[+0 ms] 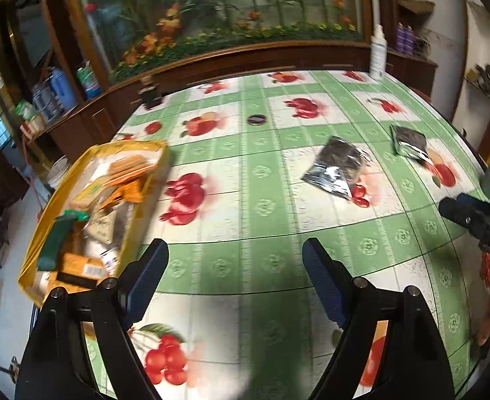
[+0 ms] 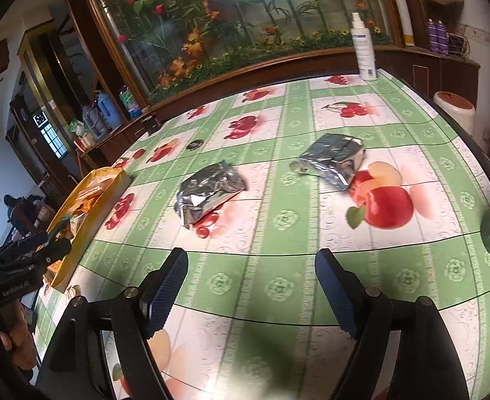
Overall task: Organize snacks
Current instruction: 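Move both tools over the table toward the two silver foil bags, then grasp a silver foil bag with the left tool while the right grasps the other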
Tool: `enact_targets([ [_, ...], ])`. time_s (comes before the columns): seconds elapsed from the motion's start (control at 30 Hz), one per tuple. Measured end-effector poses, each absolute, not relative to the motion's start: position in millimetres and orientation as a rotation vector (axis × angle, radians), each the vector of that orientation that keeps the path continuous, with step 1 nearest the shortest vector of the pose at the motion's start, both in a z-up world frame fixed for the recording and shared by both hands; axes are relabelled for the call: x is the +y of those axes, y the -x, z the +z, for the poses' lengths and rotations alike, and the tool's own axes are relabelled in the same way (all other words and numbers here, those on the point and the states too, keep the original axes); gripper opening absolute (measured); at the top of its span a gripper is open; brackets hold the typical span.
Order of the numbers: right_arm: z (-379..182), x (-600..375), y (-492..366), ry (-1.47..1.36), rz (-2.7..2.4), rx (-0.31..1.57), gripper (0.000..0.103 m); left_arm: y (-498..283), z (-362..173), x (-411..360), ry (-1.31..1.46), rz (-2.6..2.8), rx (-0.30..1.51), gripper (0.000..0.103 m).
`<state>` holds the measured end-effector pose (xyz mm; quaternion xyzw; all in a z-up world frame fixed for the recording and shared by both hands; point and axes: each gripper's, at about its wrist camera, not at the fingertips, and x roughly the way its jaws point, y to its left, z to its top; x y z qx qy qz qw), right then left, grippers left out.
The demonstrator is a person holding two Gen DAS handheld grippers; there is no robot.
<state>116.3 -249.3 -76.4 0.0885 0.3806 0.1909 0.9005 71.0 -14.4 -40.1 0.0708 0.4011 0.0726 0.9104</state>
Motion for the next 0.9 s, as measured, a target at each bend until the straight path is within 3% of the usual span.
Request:
enact_targets([
  [0.4, -83, -269, -149, -0.128, 0.328, 0.832, 0.086, -109, -65, -55, -0.159, 0.026, 0.9, 0.083],
  [0.9, -90, -238, -231, -0.166, 0.193, 0.882, 0.087, -150, -78, -43, -0.087, 0.007, 0.96, 0.083],
])
